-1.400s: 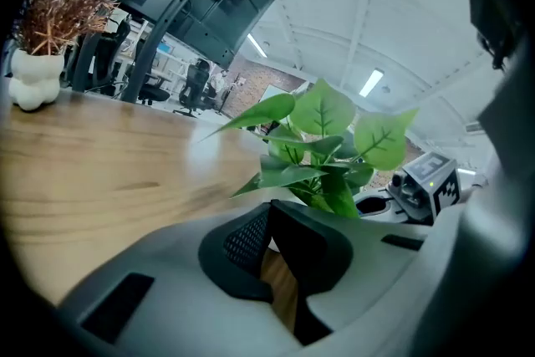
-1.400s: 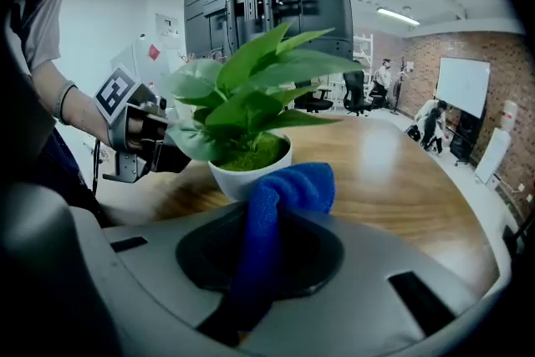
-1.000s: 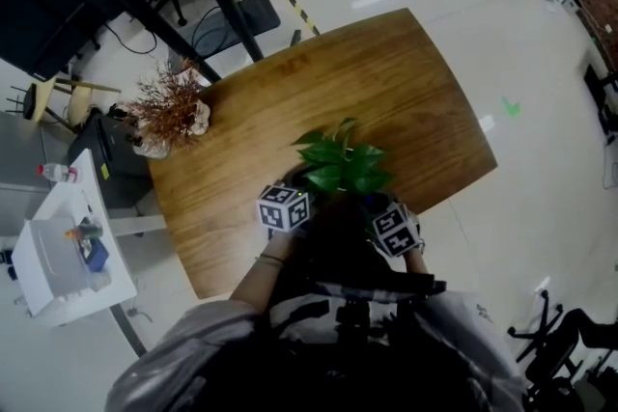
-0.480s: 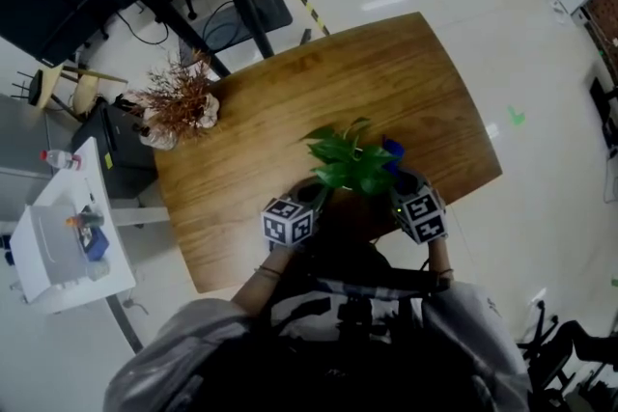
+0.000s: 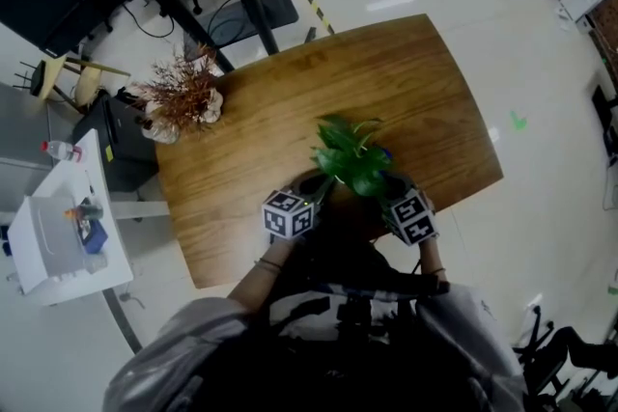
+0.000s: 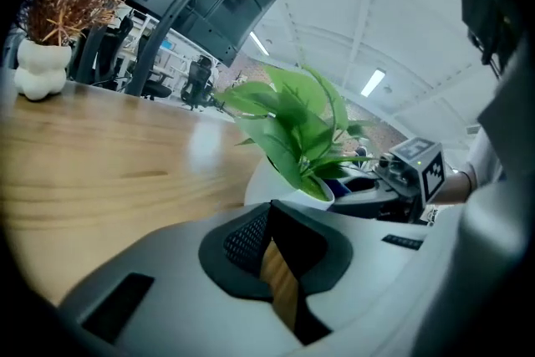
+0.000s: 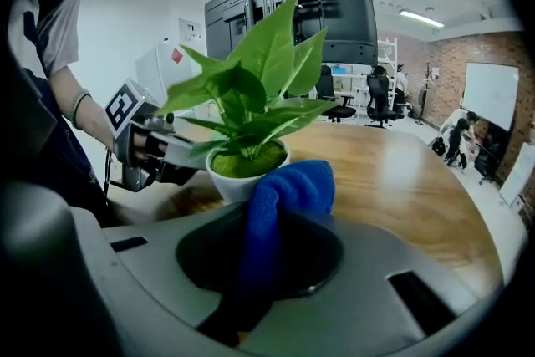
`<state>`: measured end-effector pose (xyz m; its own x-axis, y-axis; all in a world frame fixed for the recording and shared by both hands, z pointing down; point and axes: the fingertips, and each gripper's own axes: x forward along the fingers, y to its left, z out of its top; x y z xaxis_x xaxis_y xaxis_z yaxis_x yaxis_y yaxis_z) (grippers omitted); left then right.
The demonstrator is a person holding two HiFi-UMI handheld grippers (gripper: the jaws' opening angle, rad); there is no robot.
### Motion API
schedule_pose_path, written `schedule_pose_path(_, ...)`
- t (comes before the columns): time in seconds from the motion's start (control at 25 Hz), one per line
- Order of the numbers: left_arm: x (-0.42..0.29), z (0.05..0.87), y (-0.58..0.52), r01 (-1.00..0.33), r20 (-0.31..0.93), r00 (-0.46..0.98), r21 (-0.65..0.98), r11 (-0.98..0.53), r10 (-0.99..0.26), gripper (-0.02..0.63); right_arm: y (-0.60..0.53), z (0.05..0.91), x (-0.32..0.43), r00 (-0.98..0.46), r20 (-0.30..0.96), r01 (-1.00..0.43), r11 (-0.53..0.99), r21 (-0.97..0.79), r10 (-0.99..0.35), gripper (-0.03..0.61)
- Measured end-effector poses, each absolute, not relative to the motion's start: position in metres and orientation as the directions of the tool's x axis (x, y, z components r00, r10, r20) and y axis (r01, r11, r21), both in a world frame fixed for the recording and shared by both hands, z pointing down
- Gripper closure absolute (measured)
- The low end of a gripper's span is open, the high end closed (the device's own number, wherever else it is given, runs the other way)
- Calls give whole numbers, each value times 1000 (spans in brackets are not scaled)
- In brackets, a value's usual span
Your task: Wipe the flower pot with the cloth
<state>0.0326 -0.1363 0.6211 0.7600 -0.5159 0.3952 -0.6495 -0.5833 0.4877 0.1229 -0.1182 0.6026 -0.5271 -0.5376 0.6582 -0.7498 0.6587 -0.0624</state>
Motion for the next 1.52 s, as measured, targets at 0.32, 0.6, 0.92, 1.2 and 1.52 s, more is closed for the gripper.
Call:
schedule_pose_path(0.32,17,625,-174,-701,390,710,477,-531,-587,607,-109,626,98,-530,690,-737,671,-87,-493,522)
schedule_pose_path(0.6,19,621,-165,-693,399,720,464,-552,-568,607,-106,622,113,-533,667,-782,604,-152,-521,522)
schedule_pose_path(0.92,33,624,-126,-640,402,768,500,-583,-499,607,-141,580,137,-489,617,-800,599,-36,-617,522)
schedule_pose_path(1.2,43,619,-130,-623,374,781,516,-588,-500,607,-138,592,118,-533,647,-738,674,-41,-545,522)
schedule_pose_path(1.52,8,621,-155,-684,374,724,502,-529,-580,607,-110,614,76,-589,673,-674,732,-103,-447,522)
